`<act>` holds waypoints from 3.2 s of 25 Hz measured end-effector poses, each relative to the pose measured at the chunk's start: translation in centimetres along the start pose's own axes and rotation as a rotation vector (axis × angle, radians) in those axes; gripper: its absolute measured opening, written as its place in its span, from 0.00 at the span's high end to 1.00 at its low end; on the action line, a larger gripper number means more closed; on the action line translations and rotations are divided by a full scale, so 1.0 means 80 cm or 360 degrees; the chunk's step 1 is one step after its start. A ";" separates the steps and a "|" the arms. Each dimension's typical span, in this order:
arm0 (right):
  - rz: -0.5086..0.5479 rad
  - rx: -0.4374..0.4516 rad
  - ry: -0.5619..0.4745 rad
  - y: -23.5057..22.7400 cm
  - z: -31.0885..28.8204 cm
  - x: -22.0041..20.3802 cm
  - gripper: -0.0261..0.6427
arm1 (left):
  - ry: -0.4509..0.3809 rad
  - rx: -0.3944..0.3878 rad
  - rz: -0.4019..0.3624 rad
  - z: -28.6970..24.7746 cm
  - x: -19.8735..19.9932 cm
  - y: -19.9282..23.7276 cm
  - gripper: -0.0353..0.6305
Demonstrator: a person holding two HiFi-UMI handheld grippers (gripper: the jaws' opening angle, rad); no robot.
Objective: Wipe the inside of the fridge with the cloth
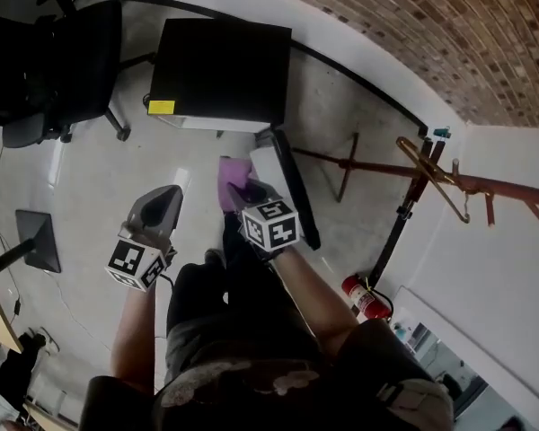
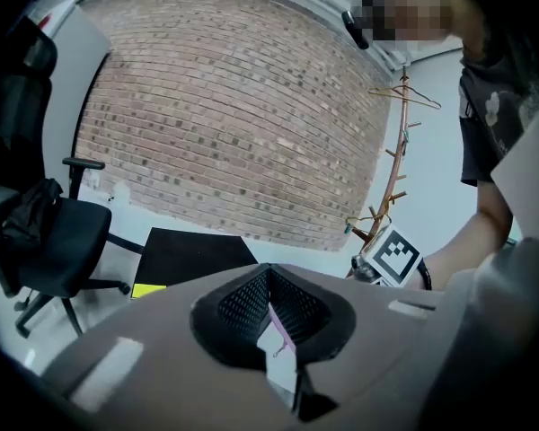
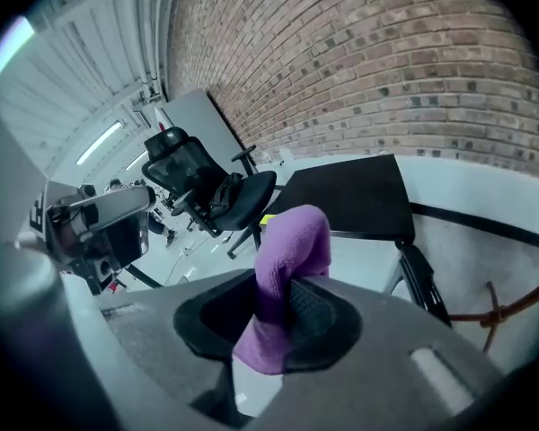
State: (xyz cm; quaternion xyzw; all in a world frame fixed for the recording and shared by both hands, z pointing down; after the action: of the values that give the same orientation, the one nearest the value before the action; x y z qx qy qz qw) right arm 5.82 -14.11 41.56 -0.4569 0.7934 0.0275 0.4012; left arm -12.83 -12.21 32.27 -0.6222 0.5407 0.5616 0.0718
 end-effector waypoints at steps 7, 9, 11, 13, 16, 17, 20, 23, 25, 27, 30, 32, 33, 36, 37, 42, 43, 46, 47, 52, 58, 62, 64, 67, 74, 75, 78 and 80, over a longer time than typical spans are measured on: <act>-0.0058 -0.0022 0.0020 -0.043 -0.082 -0.030 0.85 | -0.0011 -0.0022 0.0030 -0.058 -0.029 0.072 0.92; -0.0040 -0.0019 0.0039 -0.051 -0.108 -0.042 0.85 | -0.0024 -0.0020 0.0091 -0.073 -0.042 0.094 0.92; -0.0021 -0.0021 0.0052 -0.057 -0.132 -0.054 0.85 | -0.0025 -0.0016 0.0131 -0.083 -0.059 0.114 0.92; -0.0007 -0.0032 0.0040 -0.062 -0.156 -0.063 0.85 | -0.0022 -0.0015 0.0114 -0.090 -0.074 0.136 0.92; 0.0007 -0.0046 -0.0009 -0.062 -0.185 -0.075 0.85 | -0.0034 -0.0021 0.0090 -0.092 -0.095 0.169 0.92; 0.0018 -0.0043 -0.0028 -0.063 -0.194 -0.078 0.85 | -0.0040 -0.0020 0.0087 -0.093 -0.101 0.182 0.92; 0.0067 -0.0021 -0.0078 -0.068 -0.225 -0.086 0.85 | -0.0045 -0.0007 0.0042 -0.099 -0.121 0.221 0.92; 0.0086 -0.0005 -0.0128 -0.078 -0.251 -0.094 0.85 | -0.0062 0.0002 -0.0019 -0.109 -0.145 0.254 0.92; 0.0079 0.0014 -0.0180 -0.087 -0.268 -0.095 0.85 | -0.0089 0.0006 -0.0040 -0.118 -0.158 0.270 0.92; 0.0064 0.0039 -0.0234 -0.094 -0.284 -0.096 0.85 | -0.0119 0.0008 -0.0060 -0.126 -0.169 0.281 0.92; 0.0057 0.0083 -0.0314 -0.104 -0.310 -0.095 0.85 | -0.0141 0.0008 -0.0100 -0.141 -0.186 0.295 0.92; 0.0054 0.0115 -0.0376 -0.112 -0.328 -0.094 0.85 | -0.0156 0.0000 -0.0121 -0.153 -0.196 0.308 0.92; 0.0053 0.0128 -0.0406 -0.116 -0.338 -0.093 0.85 | -0.0167 -0.0003 -0.0121 -0.160 -0.201 0.315 0.92; 0.0066 0.0141 -0.0480 -0.131 -0.368 -0.093 0.85 | -0.0170 0.0024 -0.0086 -0.180 -0.214 0.343 0.92; 0.0074 0.0142 -0.0497 -0.135 -0.377 -0.095 0.85 | -0.0160 0.0035 -0.0087 -0.187 -0.218 0.351 0.92; 0.0162 0.0160 -0.0574 -0.150 -0.408 -0.103 0.85 | -0.0185 -0.0008 -0.0191 -0.219 -0.231 0.372 0.92; 0.0184 0.0157 -0.0575 -0.154 -0.414 -0.104 0.85 | -0.0200 -0.0024 -0.0204 -0.225 -0.232 0.375 0.92; 0.0200 0.0124 -0.0554 -0.169 -0.423 -0.108 0.85 | -0.0214 -0.0041 -0.0241 -0.233 -0.239 0.384 0.92; 0.0186 0.0122 -0.0559 -0.171 -0.423 -0.108 0.85 | -0.0217 -0.0040 -0.0251 -0.232 -0.241 0.386 0.92; 0.0189 0.0181 -0.0745 -0.169 -0.427 -0.068 0.85 | -0.0331 -0.0025 -0.0339 -0.224 -0.225 0.404 0.92; 0.0176 0.0297 -0.0952 -0.148 -0.456 -0.008 0.85 | -0.0440 0.0013 -0.0330 -0.208 -0.212 0.420 0.92; 0.0228 0.0366 -0.1030 -0.133 -0.477 0.029 0.85 | -0.0435 -0.0010 -0.0351 -0.205 -0.203 0.423 0.92; 0.0238 0.0371 -0.1035 -0.132 -0.489 0.041 0.85 | -0.0457 -0.0011 -0.0370 -0.202 -0.193 0.423 0.92; 0.0232 0.0269 -0.0995 -0.142 -0.508 0.046 0.85 | -0.0482 0.0018 -0.0374 -0.198 -0.183 0.425 0.92; 0.0314 0.0049 -0.0701 -0.158 -0.546 0.039 0.85 | -0.0514 -0.0045 -0.0330 -0.199 -0.197 0.427 0.92; 0.0371 0.0000 -0.0643 -0.158 -0.548 0.039 0.85 | -0.0520 -0.0048 -0.0317 -0.200 -0.198 0.430 0.92; 0.0437 -0.0136 -0.0494 -0.161 -0.552 0.036 0.85 | -0.0533 -0.0049 -0.0255 -0.201 -0.204 0.438 0.92; 0.0456 -0.0196 -0.0458 -0.164 -0.551 0.032 0.85 | -0.0518 -0.0038 -0.0245 -0.200 -0.207 0.442 0.92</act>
State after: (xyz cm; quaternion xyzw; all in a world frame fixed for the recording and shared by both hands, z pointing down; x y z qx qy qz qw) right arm -12.00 -41.64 73.92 -0.3545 0.7815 0.1976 0.4738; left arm -25.93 -27.86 69.19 -0.5635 0.4661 0.6540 0.1938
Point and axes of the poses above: the fingertips, and each gripper's own axes: z backward along the fingers, y to its left, x out of its top, the point moved 7 cm from there along z, backward along the fingers, and after that the axes turned 12 degrees about z, right-handed, at the moved point
